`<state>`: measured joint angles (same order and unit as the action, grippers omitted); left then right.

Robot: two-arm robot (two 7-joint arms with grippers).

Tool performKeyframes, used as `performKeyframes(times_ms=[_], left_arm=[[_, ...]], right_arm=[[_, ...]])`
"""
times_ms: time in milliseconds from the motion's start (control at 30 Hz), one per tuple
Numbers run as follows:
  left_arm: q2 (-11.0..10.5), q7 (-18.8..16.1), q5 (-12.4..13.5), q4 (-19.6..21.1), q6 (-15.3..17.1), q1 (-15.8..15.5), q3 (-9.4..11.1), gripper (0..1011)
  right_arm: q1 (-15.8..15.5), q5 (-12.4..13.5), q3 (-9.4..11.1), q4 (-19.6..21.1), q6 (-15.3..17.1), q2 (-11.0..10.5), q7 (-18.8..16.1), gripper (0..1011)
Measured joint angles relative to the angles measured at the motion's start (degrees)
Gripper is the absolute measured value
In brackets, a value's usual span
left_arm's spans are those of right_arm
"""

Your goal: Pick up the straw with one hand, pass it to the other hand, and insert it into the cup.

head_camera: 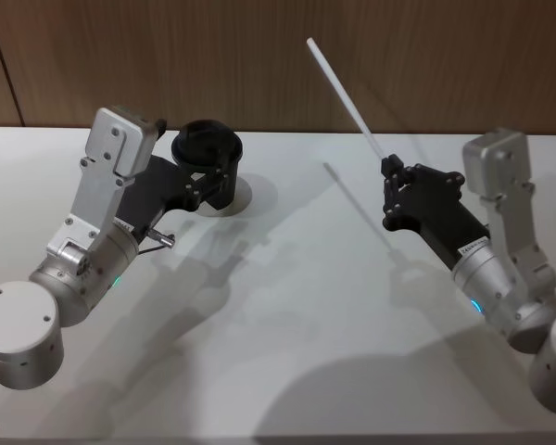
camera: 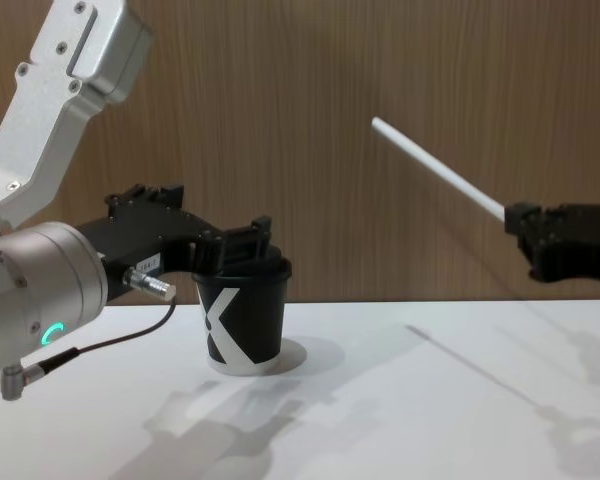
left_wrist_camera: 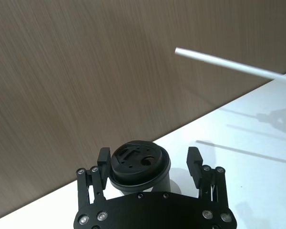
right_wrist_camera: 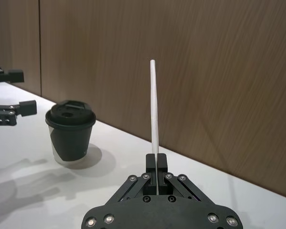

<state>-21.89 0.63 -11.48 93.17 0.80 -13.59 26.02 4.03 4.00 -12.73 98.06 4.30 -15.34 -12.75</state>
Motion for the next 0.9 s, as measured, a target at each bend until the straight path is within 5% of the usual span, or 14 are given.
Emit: performKeyframes(times_ms=[333, 900], left_arm=[[0.0, 0.0, 0.0, 0.0, 0.0, 0.0, 0.0, 1002], [0.0, 0.0, 0.0, 0.0, 0.0, 0.0, 0.0, 1002]], right_arm=[[-2.3, 2.1, 1.3, 2.6, -5.6, -1.4, -2.2, 22], [-2.8, 10.5, 1.6, 2.3, -18.4, -3.0, -10.6, 23]])
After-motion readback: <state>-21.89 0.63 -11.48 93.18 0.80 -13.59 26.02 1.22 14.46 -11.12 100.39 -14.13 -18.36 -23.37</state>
